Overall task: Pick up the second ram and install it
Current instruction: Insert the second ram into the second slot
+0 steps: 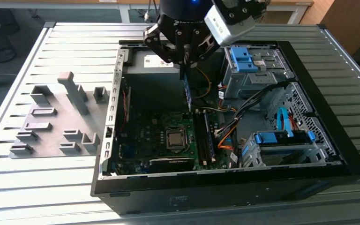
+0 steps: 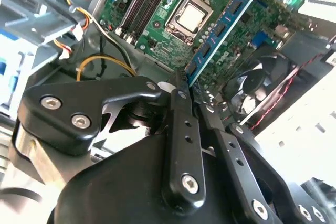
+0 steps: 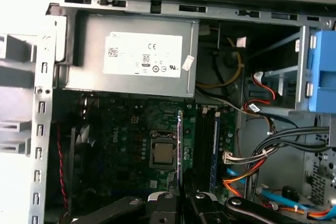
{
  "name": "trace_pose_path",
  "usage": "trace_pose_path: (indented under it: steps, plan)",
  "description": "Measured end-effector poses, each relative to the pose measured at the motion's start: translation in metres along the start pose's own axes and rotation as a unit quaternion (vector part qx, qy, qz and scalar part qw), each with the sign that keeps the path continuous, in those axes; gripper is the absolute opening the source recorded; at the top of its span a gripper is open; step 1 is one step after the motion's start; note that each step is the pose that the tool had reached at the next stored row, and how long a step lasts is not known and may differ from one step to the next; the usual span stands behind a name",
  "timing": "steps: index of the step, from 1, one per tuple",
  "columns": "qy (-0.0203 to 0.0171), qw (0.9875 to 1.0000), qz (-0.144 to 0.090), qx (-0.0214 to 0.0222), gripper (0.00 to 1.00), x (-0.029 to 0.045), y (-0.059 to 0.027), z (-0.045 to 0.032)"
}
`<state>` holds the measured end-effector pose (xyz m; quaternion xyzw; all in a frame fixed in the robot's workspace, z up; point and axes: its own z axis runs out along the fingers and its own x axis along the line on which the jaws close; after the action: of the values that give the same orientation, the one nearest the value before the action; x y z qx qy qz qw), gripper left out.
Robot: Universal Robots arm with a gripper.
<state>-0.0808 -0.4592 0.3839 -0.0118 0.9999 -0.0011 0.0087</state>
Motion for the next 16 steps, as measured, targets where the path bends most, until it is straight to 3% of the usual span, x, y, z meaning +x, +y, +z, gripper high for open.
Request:
trace_pose_path:
  steps: [7,16]
  plan:
    - [0.0,1.0,0.005,0.0001,0.15,-0.0014,0.0,0.0007]
    - [0.0,1.0,-0.003,0.0001,0.15,-0.0214,-0.0004,0.0103]
